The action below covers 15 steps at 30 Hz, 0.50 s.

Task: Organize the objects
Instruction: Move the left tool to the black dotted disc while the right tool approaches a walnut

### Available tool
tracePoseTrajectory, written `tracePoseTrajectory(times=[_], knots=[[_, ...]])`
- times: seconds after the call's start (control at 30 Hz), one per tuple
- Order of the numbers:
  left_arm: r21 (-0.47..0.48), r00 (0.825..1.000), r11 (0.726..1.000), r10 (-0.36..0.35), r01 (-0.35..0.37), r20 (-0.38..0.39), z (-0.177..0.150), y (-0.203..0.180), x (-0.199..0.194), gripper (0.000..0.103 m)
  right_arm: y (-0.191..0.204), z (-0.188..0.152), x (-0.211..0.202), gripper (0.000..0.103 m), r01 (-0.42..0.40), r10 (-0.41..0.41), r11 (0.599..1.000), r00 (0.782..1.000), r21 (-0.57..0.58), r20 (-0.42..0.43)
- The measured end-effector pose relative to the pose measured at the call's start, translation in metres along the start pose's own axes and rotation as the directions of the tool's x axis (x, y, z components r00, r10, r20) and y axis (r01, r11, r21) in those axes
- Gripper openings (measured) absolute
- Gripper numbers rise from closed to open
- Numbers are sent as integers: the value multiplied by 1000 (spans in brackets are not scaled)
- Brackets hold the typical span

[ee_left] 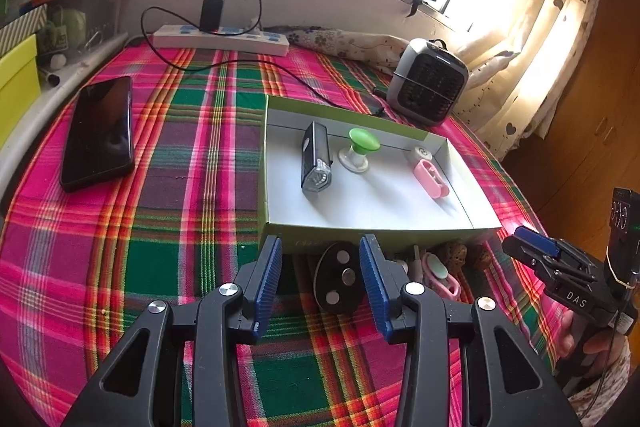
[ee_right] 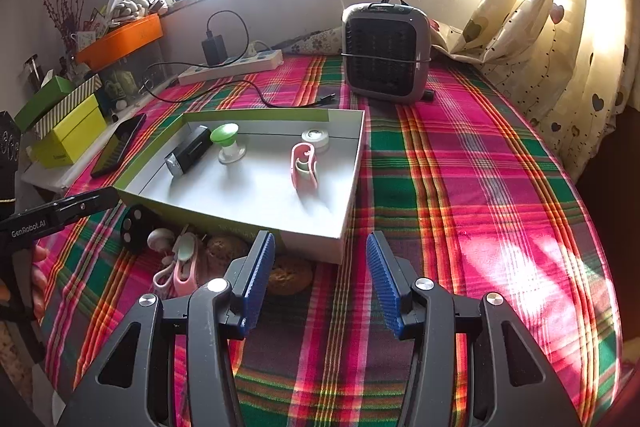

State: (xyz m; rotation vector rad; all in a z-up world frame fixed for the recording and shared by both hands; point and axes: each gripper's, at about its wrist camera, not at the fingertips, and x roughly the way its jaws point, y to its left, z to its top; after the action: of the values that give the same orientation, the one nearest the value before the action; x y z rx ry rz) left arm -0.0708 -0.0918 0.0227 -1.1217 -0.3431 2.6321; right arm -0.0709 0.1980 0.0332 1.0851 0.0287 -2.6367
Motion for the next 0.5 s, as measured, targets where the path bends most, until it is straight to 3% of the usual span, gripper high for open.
tracePoseTrajectory(times=[0.5], knots=[[-5,998,999,-38,38,-58,-12,1,11,40,8,-15,21,50,-45,46,999,996,14,-77]])
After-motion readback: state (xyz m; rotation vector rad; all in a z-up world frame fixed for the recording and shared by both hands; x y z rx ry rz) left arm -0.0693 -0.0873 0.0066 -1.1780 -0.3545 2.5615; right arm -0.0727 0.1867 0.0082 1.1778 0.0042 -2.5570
